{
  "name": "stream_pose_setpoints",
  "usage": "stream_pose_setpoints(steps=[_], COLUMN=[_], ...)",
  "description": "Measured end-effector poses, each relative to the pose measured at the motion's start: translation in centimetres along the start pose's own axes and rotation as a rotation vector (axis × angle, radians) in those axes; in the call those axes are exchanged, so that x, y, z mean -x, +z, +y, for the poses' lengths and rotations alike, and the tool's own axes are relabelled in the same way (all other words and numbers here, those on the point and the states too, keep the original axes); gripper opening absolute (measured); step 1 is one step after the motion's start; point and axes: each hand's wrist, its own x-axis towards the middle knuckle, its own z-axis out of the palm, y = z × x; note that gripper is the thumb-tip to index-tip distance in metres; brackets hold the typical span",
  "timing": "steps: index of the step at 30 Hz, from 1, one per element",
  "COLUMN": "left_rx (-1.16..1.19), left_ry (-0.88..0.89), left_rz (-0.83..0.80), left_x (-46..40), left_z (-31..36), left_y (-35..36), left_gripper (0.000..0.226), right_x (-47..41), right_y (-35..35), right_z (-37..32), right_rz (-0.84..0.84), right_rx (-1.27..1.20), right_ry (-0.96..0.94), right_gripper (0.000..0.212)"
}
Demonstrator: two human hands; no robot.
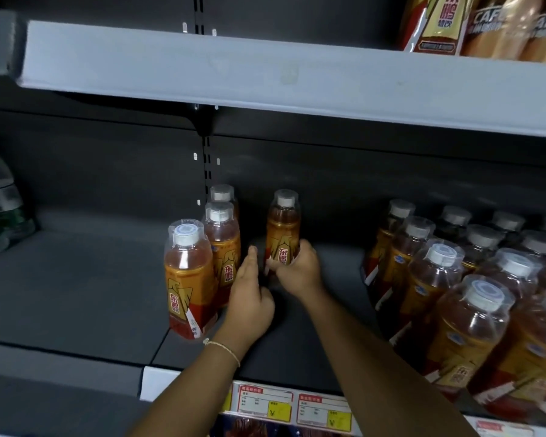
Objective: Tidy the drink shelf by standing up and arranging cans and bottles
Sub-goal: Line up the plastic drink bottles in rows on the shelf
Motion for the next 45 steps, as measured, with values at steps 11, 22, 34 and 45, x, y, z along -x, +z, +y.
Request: stream_pose_setpoints(steps=[11,22,34,45], left_rx=[0.343,0.628,0.755,0.182], left_ry=[-0.274,-0.341,-0.352,0.012], left_rz=[-0.07,-0.175,-0.309,-0.026], left_x=[-3.4,-5.3,-5.3,-3.2], left_z=[4.0,2.3,1.6,6.1], left_y=[4.9,8.8,8.9,3.8], left_gripper=[0.038,0.052,0.058,0.021], right_x=[0.9,0.5,0.1,1.4], right_y=[-5.5,-6.4,-6.2,-7.2], right_z=[2.9,4.6,5.1,1.5], right_rz=[0.122,0.302,0.293,0.447], right_rx=[-0.033,-0.062,-0.05,0.154], right_ry=[0.022,-0.002,0.048,-0.081], right_gripper=[0.054,0.057,0.047,0.061])
